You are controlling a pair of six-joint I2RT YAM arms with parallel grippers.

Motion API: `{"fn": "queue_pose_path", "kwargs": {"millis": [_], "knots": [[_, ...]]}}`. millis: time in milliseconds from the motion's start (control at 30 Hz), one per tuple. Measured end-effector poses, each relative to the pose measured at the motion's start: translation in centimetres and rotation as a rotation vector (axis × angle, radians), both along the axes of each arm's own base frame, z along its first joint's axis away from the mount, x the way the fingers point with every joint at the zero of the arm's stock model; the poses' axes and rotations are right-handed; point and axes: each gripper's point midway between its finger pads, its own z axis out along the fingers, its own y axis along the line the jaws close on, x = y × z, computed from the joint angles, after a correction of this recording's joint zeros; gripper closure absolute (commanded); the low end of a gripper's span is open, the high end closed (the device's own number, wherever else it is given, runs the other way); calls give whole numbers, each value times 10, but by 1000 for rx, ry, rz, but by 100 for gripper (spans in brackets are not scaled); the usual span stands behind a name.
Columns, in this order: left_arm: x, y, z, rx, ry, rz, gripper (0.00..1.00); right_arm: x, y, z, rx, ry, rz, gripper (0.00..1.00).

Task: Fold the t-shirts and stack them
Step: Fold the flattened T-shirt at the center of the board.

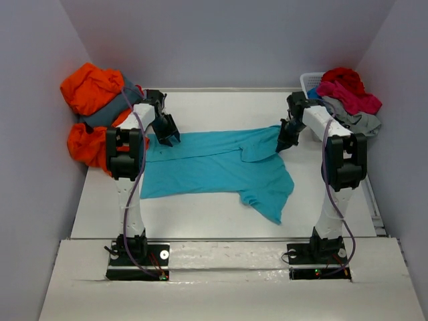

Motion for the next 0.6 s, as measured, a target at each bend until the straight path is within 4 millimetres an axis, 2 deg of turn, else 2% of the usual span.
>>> {"fn": "queue_pose_path", "kwargs": {"millis": [100,167,267,467,600], "knots": [[-2,6,2,37,-12,10,46,14,2,17,6,-47,1,93],[-13,12,4,67,-7,21,46,20,2,24,9,-71,1,93],[-25,17,13,90,-6,28,46,22,3,27,12,-79,1,93],[-31,21,31,96,-40,36,46,25,8,37,39,-83,12,93],[-31,21,32,96,-44,34,46,47,15,59,70,-143,28,93]]}}
